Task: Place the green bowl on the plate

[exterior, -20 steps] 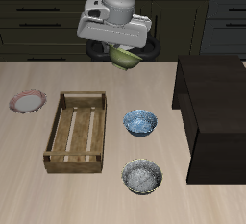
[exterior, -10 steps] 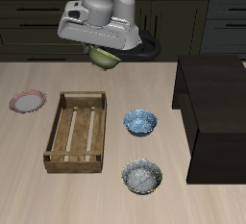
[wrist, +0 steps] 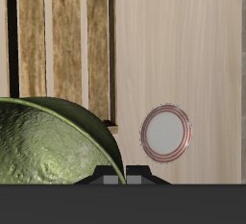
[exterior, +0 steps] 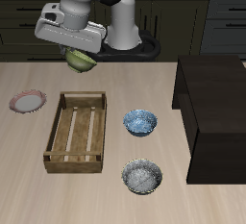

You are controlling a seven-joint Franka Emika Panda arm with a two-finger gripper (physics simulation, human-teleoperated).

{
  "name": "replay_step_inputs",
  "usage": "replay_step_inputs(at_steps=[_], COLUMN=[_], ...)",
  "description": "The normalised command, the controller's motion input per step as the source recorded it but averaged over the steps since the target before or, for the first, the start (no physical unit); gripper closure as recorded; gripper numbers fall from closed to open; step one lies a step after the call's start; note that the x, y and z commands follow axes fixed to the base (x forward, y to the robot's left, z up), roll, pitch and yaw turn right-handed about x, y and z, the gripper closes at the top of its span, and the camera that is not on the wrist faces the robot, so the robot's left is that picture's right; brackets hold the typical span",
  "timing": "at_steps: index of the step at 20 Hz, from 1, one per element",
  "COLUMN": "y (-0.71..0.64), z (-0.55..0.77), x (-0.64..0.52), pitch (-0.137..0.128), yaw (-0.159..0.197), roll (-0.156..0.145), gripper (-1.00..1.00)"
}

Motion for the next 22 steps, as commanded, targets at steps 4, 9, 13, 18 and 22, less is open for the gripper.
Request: replay_step_inputs(at_steps=[4,9,13,18,22], y=[-0.41,-0.57,-0.36,-0.38,-0.07], z=[-0.16,-0.16,-0.11,-0.25,-0.26], x=[-0.15,-0.21,-0.12,-0.02,0.03], pitch=[0.018,-0.003,-0.013,0.028,0.017], yaw=[-0.017,0.020,-0.003,-0.023,-0.007], roll=[-0.048,-0.061,-0.043,-0.063,-0.026], gripper=[1.00,1.00,1.00,1.00,1.00])
